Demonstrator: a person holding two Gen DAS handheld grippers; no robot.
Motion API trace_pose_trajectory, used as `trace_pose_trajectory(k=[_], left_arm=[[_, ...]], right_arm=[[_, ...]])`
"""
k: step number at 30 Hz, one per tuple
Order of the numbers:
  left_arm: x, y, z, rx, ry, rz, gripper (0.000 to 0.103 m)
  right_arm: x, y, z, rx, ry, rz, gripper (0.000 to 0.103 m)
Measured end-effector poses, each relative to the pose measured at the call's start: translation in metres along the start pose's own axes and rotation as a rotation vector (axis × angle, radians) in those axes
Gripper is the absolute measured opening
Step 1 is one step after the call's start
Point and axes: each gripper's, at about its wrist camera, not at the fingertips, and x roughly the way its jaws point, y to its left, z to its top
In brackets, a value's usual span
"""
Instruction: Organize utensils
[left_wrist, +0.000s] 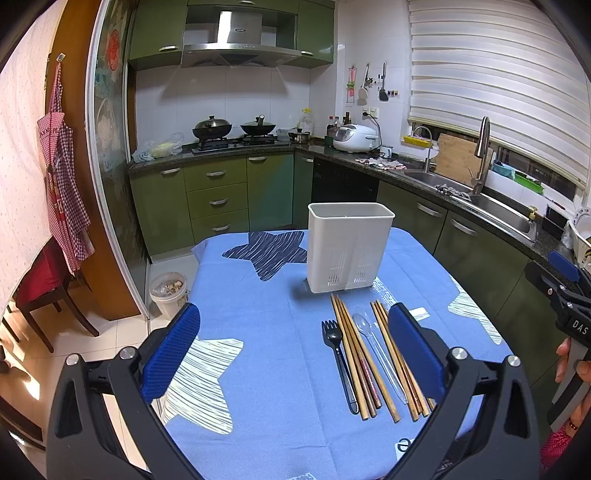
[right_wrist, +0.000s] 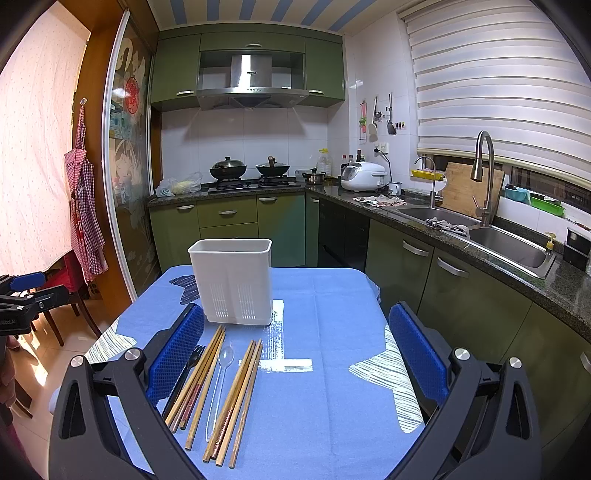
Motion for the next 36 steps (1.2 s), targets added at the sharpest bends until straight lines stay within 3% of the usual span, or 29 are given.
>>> trace_pose_trajectory(k=[24, 36], left_arm=[[0.002, 0.003, 0.002, -0.002, 0.005, 0.0, 0.097], [0.005, 0.001, -0.004, 0.0, 0.014, 0.001, 0.097]], right_arm=[[0.001, 0.0, 0.0, -0.002, 0.005, 0.001, 0.099], [0.022, 0.006, -0.026, -0.001, 0.014, -0.003, 0.099]])
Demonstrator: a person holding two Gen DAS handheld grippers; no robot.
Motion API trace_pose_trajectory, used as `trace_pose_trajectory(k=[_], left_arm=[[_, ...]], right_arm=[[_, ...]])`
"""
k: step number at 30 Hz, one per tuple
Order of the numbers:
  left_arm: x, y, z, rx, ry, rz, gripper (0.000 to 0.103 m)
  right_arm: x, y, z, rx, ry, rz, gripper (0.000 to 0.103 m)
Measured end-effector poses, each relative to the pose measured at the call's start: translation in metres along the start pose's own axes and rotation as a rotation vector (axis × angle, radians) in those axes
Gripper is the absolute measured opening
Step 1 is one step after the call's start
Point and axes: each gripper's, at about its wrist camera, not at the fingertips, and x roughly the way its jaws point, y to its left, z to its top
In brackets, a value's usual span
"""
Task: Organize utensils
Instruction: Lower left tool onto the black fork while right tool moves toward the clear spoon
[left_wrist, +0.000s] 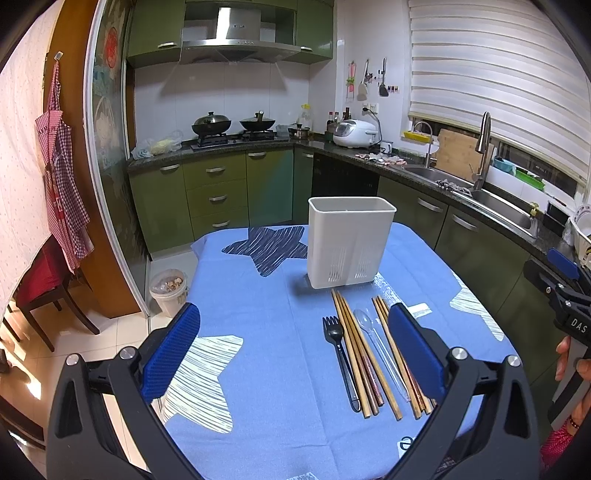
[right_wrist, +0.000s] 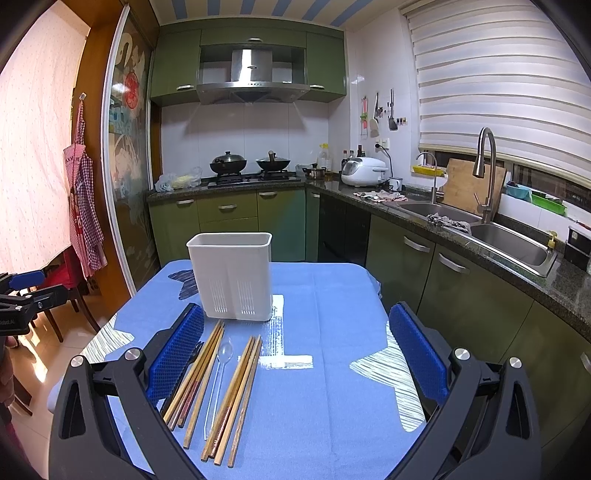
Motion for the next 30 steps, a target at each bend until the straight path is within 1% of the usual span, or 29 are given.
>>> trace_pose_trajectory(k=[6, 9, 12, 13, 14, 15, 18, 21, 22, 24, 25, 26, 27, 28, 29, 30], left_arm=[[0.013, 0.001, 0.0, 0.0, 0.032, -0.003, 0.097], [0.033, 0.0, 0.004, -0.002, 0.091, 0.002, 0.097], [0.065, -0.003, 0.009, 0.006, 0.174, 0.033, 0.097], [0.081, -0.004, 0.009, 0.004, 0.226, 0.042, 0.097], [0.096, -0.004, 0.008, -0.001, 0.269, 0.032, 0.097], [0.114, -0.005, 0.006, -0.009, 0.329, 0.014, 0.097], [0.147, -0.007, -0.003, -0.02, 0.428, -0.015, 0.097], [0.175, -0.012, -0.012, -0.029, 0.504, -0.003, 0.097], [0.183, -0.014, -0.017, -0.034, 0.536, -0.007, 0.096], [0.197, -0.02, -0.025, -0.027, 0.591, -0.021, 0.084], [0.202, -0.022, -0.028, -0.028, 0.61, -0.025, 0.075], [0.207, -0.025, -0.032, -0.031, 0.634, -0.029, 0.071], [0.209, -0.026, -0.034, -0.031, 0.646, -0.031, 0.07], [0.213, -0.029, -0.037, -0.026, 0.66, -0.026, 0.065], [0.215, -0.032, -0.039, -0.023, 0.671, -0.02, 0.057], [0.217, -0.033, -0.039, -0.025, 0.68, -0.018, 0.054]], right_arm=[[0.011, -0.002, 0.007, -0.002, 0.039, 0.009, 0.099], [0.034, -0.007, 0.012, 0.006, 0.115, 0.057, 0.099], [0.069, -0.011, 0.016, 0.01, 0.229, 0.076, 0.099], [0.081, -0.011, 0.016, 0.011, 0.266, 0.077, 0.099], [0.096, -0.013, 0.013, 0.015, 0.324, 0.081, 0.099], [0.107, -0.014, 0.011, 0.021, 0.361, 0.098, 0.099], [0.139, -0.014, 0.001, 0.022, 0.474, 0.122, 0.099], [0.158, -0.013, -0.006, 0.011, 0.545, 0.146, 0.099], [0.163, -0.011, -0.007, 0.01, 0.563, 0.159, 0.099], [0.171, -0.007, -0.007, 0.001, 0.58, 0.173, 0.099], [0.175, -0.004, -0.007, -0.006, 0.585, 0.165, 0.099], [0.175, -0.004, -0.006, -0.012, 0.585, 0.163, 0.099], [0.177, -0.002, -0.006, -0.018, 0.584, 0.168, 0.099], [0.178, -0.001, -0.006, -0.019, 0.584, 0.177, 0.099], [0.177, 0.001, -0.005, -0.021, 0.585, 0.181, 0.099], [0.177, 0.002, -0.004, -0.025, 0.583, 0.186, 0.099]])
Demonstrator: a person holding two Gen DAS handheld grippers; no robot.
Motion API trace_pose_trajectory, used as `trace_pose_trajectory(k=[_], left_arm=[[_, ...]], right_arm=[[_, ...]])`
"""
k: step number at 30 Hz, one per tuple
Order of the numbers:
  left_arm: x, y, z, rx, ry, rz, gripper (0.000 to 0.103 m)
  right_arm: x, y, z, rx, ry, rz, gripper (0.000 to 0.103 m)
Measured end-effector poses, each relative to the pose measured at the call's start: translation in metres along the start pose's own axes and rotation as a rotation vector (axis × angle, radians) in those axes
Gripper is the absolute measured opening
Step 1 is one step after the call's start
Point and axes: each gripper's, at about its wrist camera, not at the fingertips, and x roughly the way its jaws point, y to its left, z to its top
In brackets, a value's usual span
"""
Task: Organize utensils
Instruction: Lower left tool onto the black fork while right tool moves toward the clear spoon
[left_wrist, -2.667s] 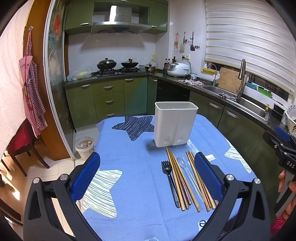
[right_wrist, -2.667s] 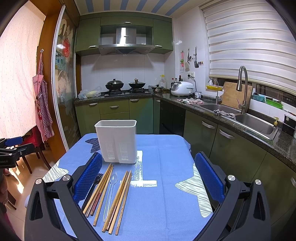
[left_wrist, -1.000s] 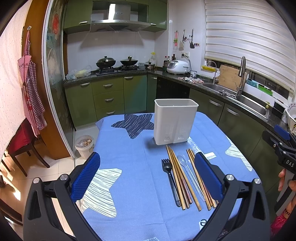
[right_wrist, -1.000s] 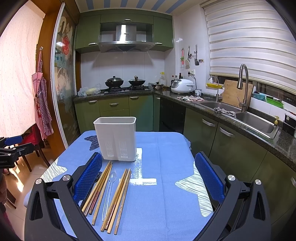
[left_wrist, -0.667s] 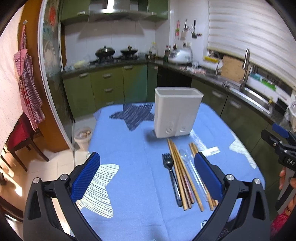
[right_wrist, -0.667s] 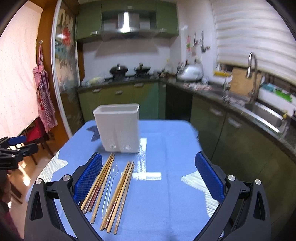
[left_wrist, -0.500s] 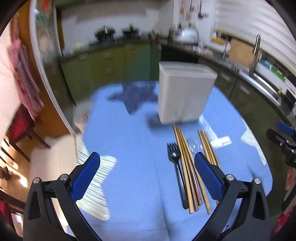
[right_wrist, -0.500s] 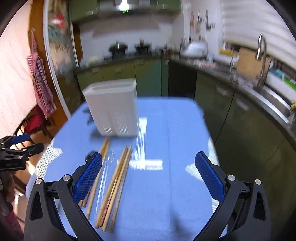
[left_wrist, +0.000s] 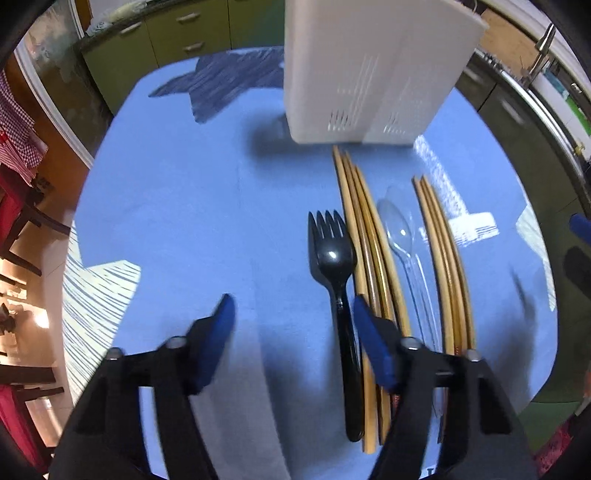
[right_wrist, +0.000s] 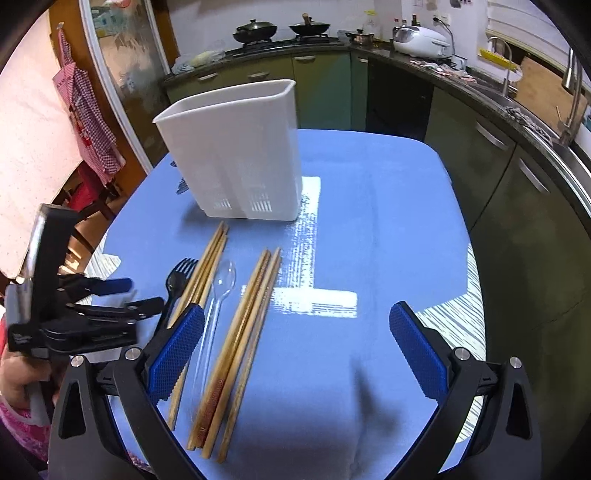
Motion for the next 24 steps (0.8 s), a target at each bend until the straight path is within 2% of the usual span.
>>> trace_pose_trajectory(k=[1, 2, 8, 19, 24], left_arm=[[0.003, -0.002, 0.001, -0.007, 0.011, 0.002, 0.048], [0.006, -0.004, 0.002, -0.009, 0.016, 0.009, 0.047], [0.011, -0.017, 0.007, -0.003, 0.018, 0.028, 0.047], [0.002, -0.032, 0.003, 0.009, 0.014, 0.016, 0.047], [0.009, -0.04, 0.005, 0.025, 0.035, 0.022, 0.038]], right_arm=[[-0.001, 0.0, 0.0, -0.003, 0.0, 0.002, 0.099], [-0.001, 0.002, 0.0, -0.005, 0.0, 0.004, 0.099], [0.001, 0.0, -0.001, -0.019, 0.001, 0.011, 0.099], [-0.001, -0.001, -0.002, -0.021, -0.005, 0.027, 0.099], [-0.001, -0.001, -0.003, -0.026, -0.007, 0.029, 0.099]])
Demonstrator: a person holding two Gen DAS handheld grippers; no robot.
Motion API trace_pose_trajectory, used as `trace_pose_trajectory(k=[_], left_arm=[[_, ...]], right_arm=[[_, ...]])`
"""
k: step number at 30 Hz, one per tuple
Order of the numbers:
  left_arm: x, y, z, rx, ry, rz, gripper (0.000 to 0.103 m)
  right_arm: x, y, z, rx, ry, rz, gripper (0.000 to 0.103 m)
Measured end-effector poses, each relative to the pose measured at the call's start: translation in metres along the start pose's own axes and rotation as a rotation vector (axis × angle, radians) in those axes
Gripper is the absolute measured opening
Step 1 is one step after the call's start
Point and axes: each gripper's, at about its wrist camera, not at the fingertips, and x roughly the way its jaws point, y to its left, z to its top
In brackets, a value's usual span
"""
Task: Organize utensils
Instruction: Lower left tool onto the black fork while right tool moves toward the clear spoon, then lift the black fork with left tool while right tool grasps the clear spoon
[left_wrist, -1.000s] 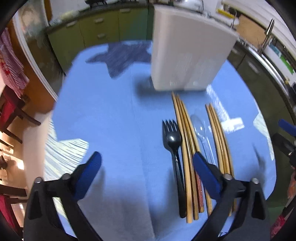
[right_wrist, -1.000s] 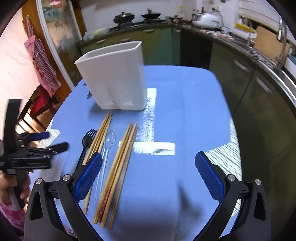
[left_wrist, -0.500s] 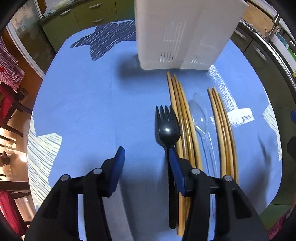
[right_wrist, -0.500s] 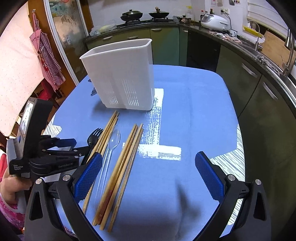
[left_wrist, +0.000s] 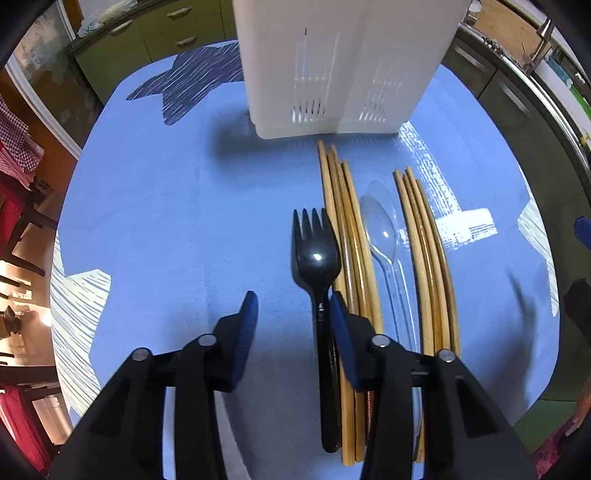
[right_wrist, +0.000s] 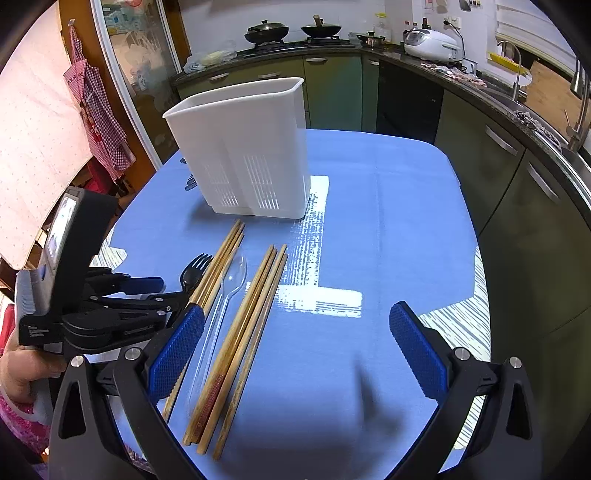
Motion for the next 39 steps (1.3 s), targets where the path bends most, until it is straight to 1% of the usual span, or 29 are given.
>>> trace_pose_trajectory(k=[9, 11, 12, 13, 14, 16, 18, 20, 21, 23, 25, 26, 28, 29, 30, 31, 33, 34, 35, 36, 39], left_arm=[[0.002, 0.006, 0.002, -0.013, 0.0, 0.011, 0.037], [0.003, 0.005, 0.002, -0.004, 0.007, 0.019, 0.028], [0.002, 0.003, 0.002, 0.004, 0.002, 0.02, 0.025], [0.003, 0.004, 0.003, 0.007, 0.001, 0.011, 0.014], [0.004, 0.008, 0.006, 0.007, 0.003, 0.005, 0.009], [0.004, 0.01, 0.007, 0.006, 0.003, -0.004, 0.009], [0.004, 0.016, 0.005, 0.008, -0.005, 0.006, 0.009], [0.002, 0.027, 0.004, -0.008, -0.031, 0.005, 0.009], [0.001, 0.029, 0.004, -0.013, -0.038, 0.005, 0.009], [-0.008, 0.039, 0.002, -0.028, -0.071, 0.006, 0.009], [-0.02, 0.046, 0.001, -0.047, -0.105, 0.001, 0.009], [-0.026, 0.049, 0.001, -0.052, -0.125, 0.0, 0.009], [-0.039, 0.054, 0.0, -0.058, -0.166, 0.005, 0.009], [-0.047, 0.057, -0.002, -0.063, -0.194, 0.006, 0.009], [-0.056, 0.062, -0.004, -0.067, -0.221, 0.009, 0.009], [-0.063, 0.062, -0.004, -0.069, -0.244, 0.014, 0.009], [-0.073, 0.067, -0.01, -0.072, -0.28, 0.019, 0.009], [-0.08, 0.066, -0.015, -0.072, -0.291, 0.022, 0.009], [-0.084, 0.067, -0.016, -0.07, -0.302, 0.024, 0.009], [-0.086, 0.069, -0.017, -0.07, -0.307, 0.025, 0.009], [-0.089, 0.072, -0.019, -0.064, -0.317, 0.024, 0.009]], right_arm=[[0.001, 0.002, 0.0, -0.011, 0.009, -0.015, 0.099], [0.003, 0.004, 0.0, -0.021, 0.015, -0.019, 0.099], [0.003, 0.005, 0.001, -0.027, 0.019, -0.019, 0.099], [0.004, 0.007, 0.002, -0.032, 0.024, -0.02, 0.099], [0.006, 0.008, 0.003, -0.037, 0.028, -0.021, 0.099], [0.008, 0.01, 0.004, -0.045, 0.044, -0.025, 0.099], [0.014, 0.012, 0.006, -0.052, 0.077, -0.027, 0.099], [0.02, 0.014, 0.01, -0.06, 0.108, -0.033, 0.099], [0.022, 0.014, 0.011, -0.058, 0.12, -0.027, 0.099], [0.031, 0.017, 0.017, -0.043, 0.17, 0.016, 0.098], [0.04, 0.022, 0.021, -0.043, 0.207, 0.042, 0.094], [0.046, 0.026, 0.023, -0.045, 0.227, 0.049, 0.09], [0.063, 0.035, 0.027, -0.052, 0.272, 0.052, 0.079], [0.068, 0.038, 0.028, -0.052, 0.287, 0.055, 0.069], [0.075, 0.041, 0.028, -0.05, 0.307, 0.063, 0.061], [0.08, 0.043, 0.028, -0.047, 0.32, 0.072, 0.058], [0.089, 0.051, 0.028, -0.042, 0.344, 0.098, 0.042], [0.093, 0.056, 0.027, -0.045, 0.35, 0.102, 0.039], [0.095, 0.059, 0.027, -0.048, 0.353, 0.102, 0.031], [0.097, 0.062, 0.026, -0.049, 0.356, 0.099, 0.024], [0.106, 0.069, 0.025, -0.056, 0.383, 0.075, 0.021]])
